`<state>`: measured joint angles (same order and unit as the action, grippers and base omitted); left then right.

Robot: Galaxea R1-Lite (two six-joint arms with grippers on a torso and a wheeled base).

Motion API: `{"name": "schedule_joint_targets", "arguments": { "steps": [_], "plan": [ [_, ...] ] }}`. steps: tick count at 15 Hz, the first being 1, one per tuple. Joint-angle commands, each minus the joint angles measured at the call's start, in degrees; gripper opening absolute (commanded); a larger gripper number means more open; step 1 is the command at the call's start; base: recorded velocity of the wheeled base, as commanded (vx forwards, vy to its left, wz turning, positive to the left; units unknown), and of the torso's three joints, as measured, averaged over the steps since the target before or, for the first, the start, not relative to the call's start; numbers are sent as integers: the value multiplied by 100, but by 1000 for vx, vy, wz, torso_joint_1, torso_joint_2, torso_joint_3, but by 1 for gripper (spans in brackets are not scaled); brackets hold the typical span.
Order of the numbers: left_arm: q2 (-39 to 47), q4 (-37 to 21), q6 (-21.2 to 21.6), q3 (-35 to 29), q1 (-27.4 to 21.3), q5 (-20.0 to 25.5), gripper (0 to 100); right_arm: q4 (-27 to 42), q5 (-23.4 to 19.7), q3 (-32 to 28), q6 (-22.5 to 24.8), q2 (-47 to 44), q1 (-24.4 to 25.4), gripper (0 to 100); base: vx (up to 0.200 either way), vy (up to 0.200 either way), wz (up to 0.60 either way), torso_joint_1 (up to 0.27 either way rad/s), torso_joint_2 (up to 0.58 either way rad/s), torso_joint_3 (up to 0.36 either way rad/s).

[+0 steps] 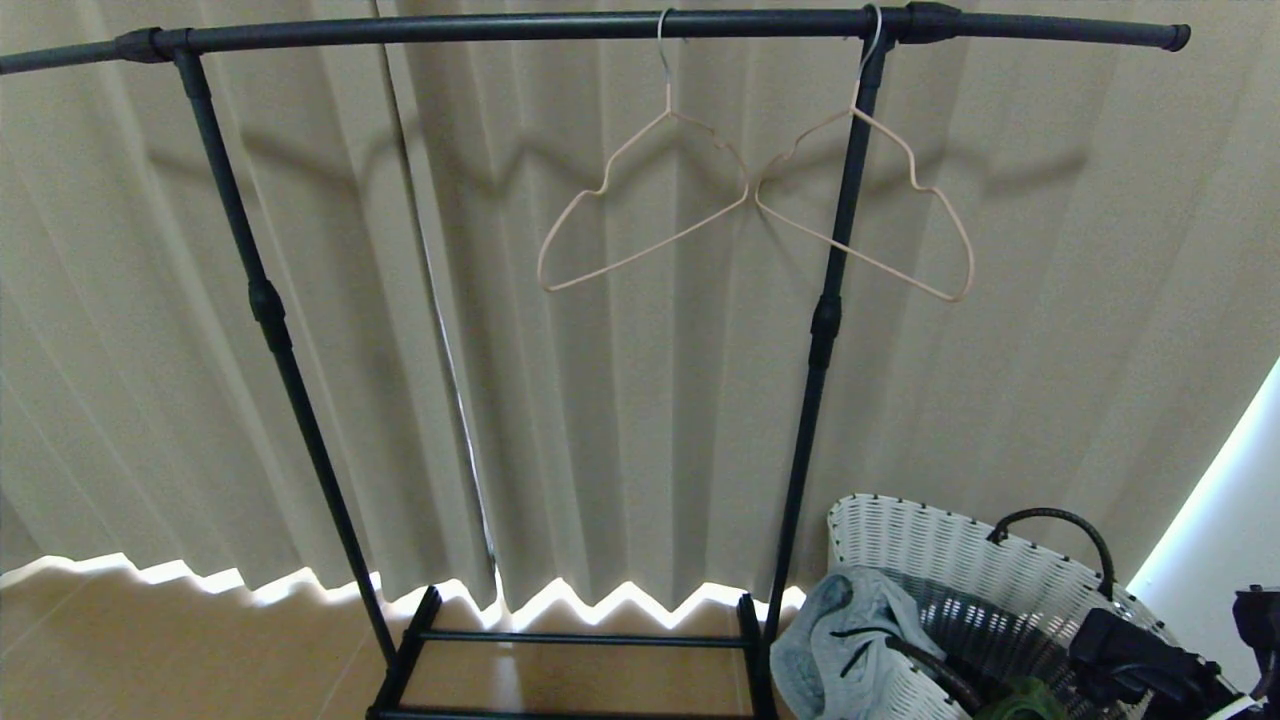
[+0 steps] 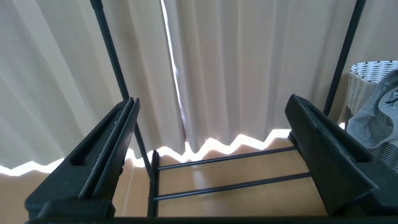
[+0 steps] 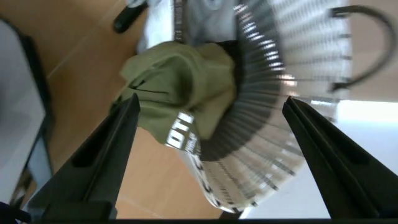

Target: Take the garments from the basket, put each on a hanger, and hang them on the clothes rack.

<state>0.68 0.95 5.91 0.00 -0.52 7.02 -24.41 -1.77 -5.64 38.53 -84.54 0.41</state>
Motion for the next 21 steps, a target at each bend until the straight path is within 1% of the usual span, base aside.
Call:
{"name": "schedule_joint_targets", "arguments": {
  "steps": [1, 3, 5, 6, 8, 12, 15, 16, 18, 21],
  "plan": [
    [2, 2, -2, 0, 0, 1, 100, -47, -25, -95, 5, -713, 2, 100, 0, 0, 0, 0, 0, 0],
    [2, 2, -2, 0, 0, 1, 100, -196, -17, -191, 5, -1056, -24, 100, 0, 0, 0, 0, 0, 0],
    [2, 2, -2, 0, 0, 1, 100, -653, 19, -183, 5, -1477, -77, 100, 0, 0, 0, 0, 0, 0],
    [2, 2, -2, 0, 0, -8, 100, -776, 36, -191, 5, -1574, -94, 100, 0, 0, 0, 0, 0, 0],
    [2, 2, -2, 0, 0, -8, 100, -1233, 370, -191, 5, -1978, -156, 100, 0, 0, 0, 0, 0, 0],
    [2, 2, -2, 0, 0, -8, 100, -1664, 388, -227, 5, -2216, -217, 100, 0, 0, 0, 0, 0, 0],
    [2, 2, -2, 0, 0, -8, 100, -1743, 388, -253, 5, -2207, -235, 100, 0, 0, 0, 0, 0, 0],
    [2, 2, -2, 0, 0, -8, 100, -1743, 388, -244, 5, -2198, -235, 0, 0, 0, 0, 0, 0, 0],
    [-7, 2, -2, 0, 0, -8, 100, -1840, 370, -139, -4, -2101, -208, 0, 0, 0, 0, 0, 0, 0],
    [-7, 2, -20, 0, 0, -8, 100, -2437, 379, 415, -4, -1337, -85, 0, 0, 0, 0, 0, 0, 0]
  ]
}}
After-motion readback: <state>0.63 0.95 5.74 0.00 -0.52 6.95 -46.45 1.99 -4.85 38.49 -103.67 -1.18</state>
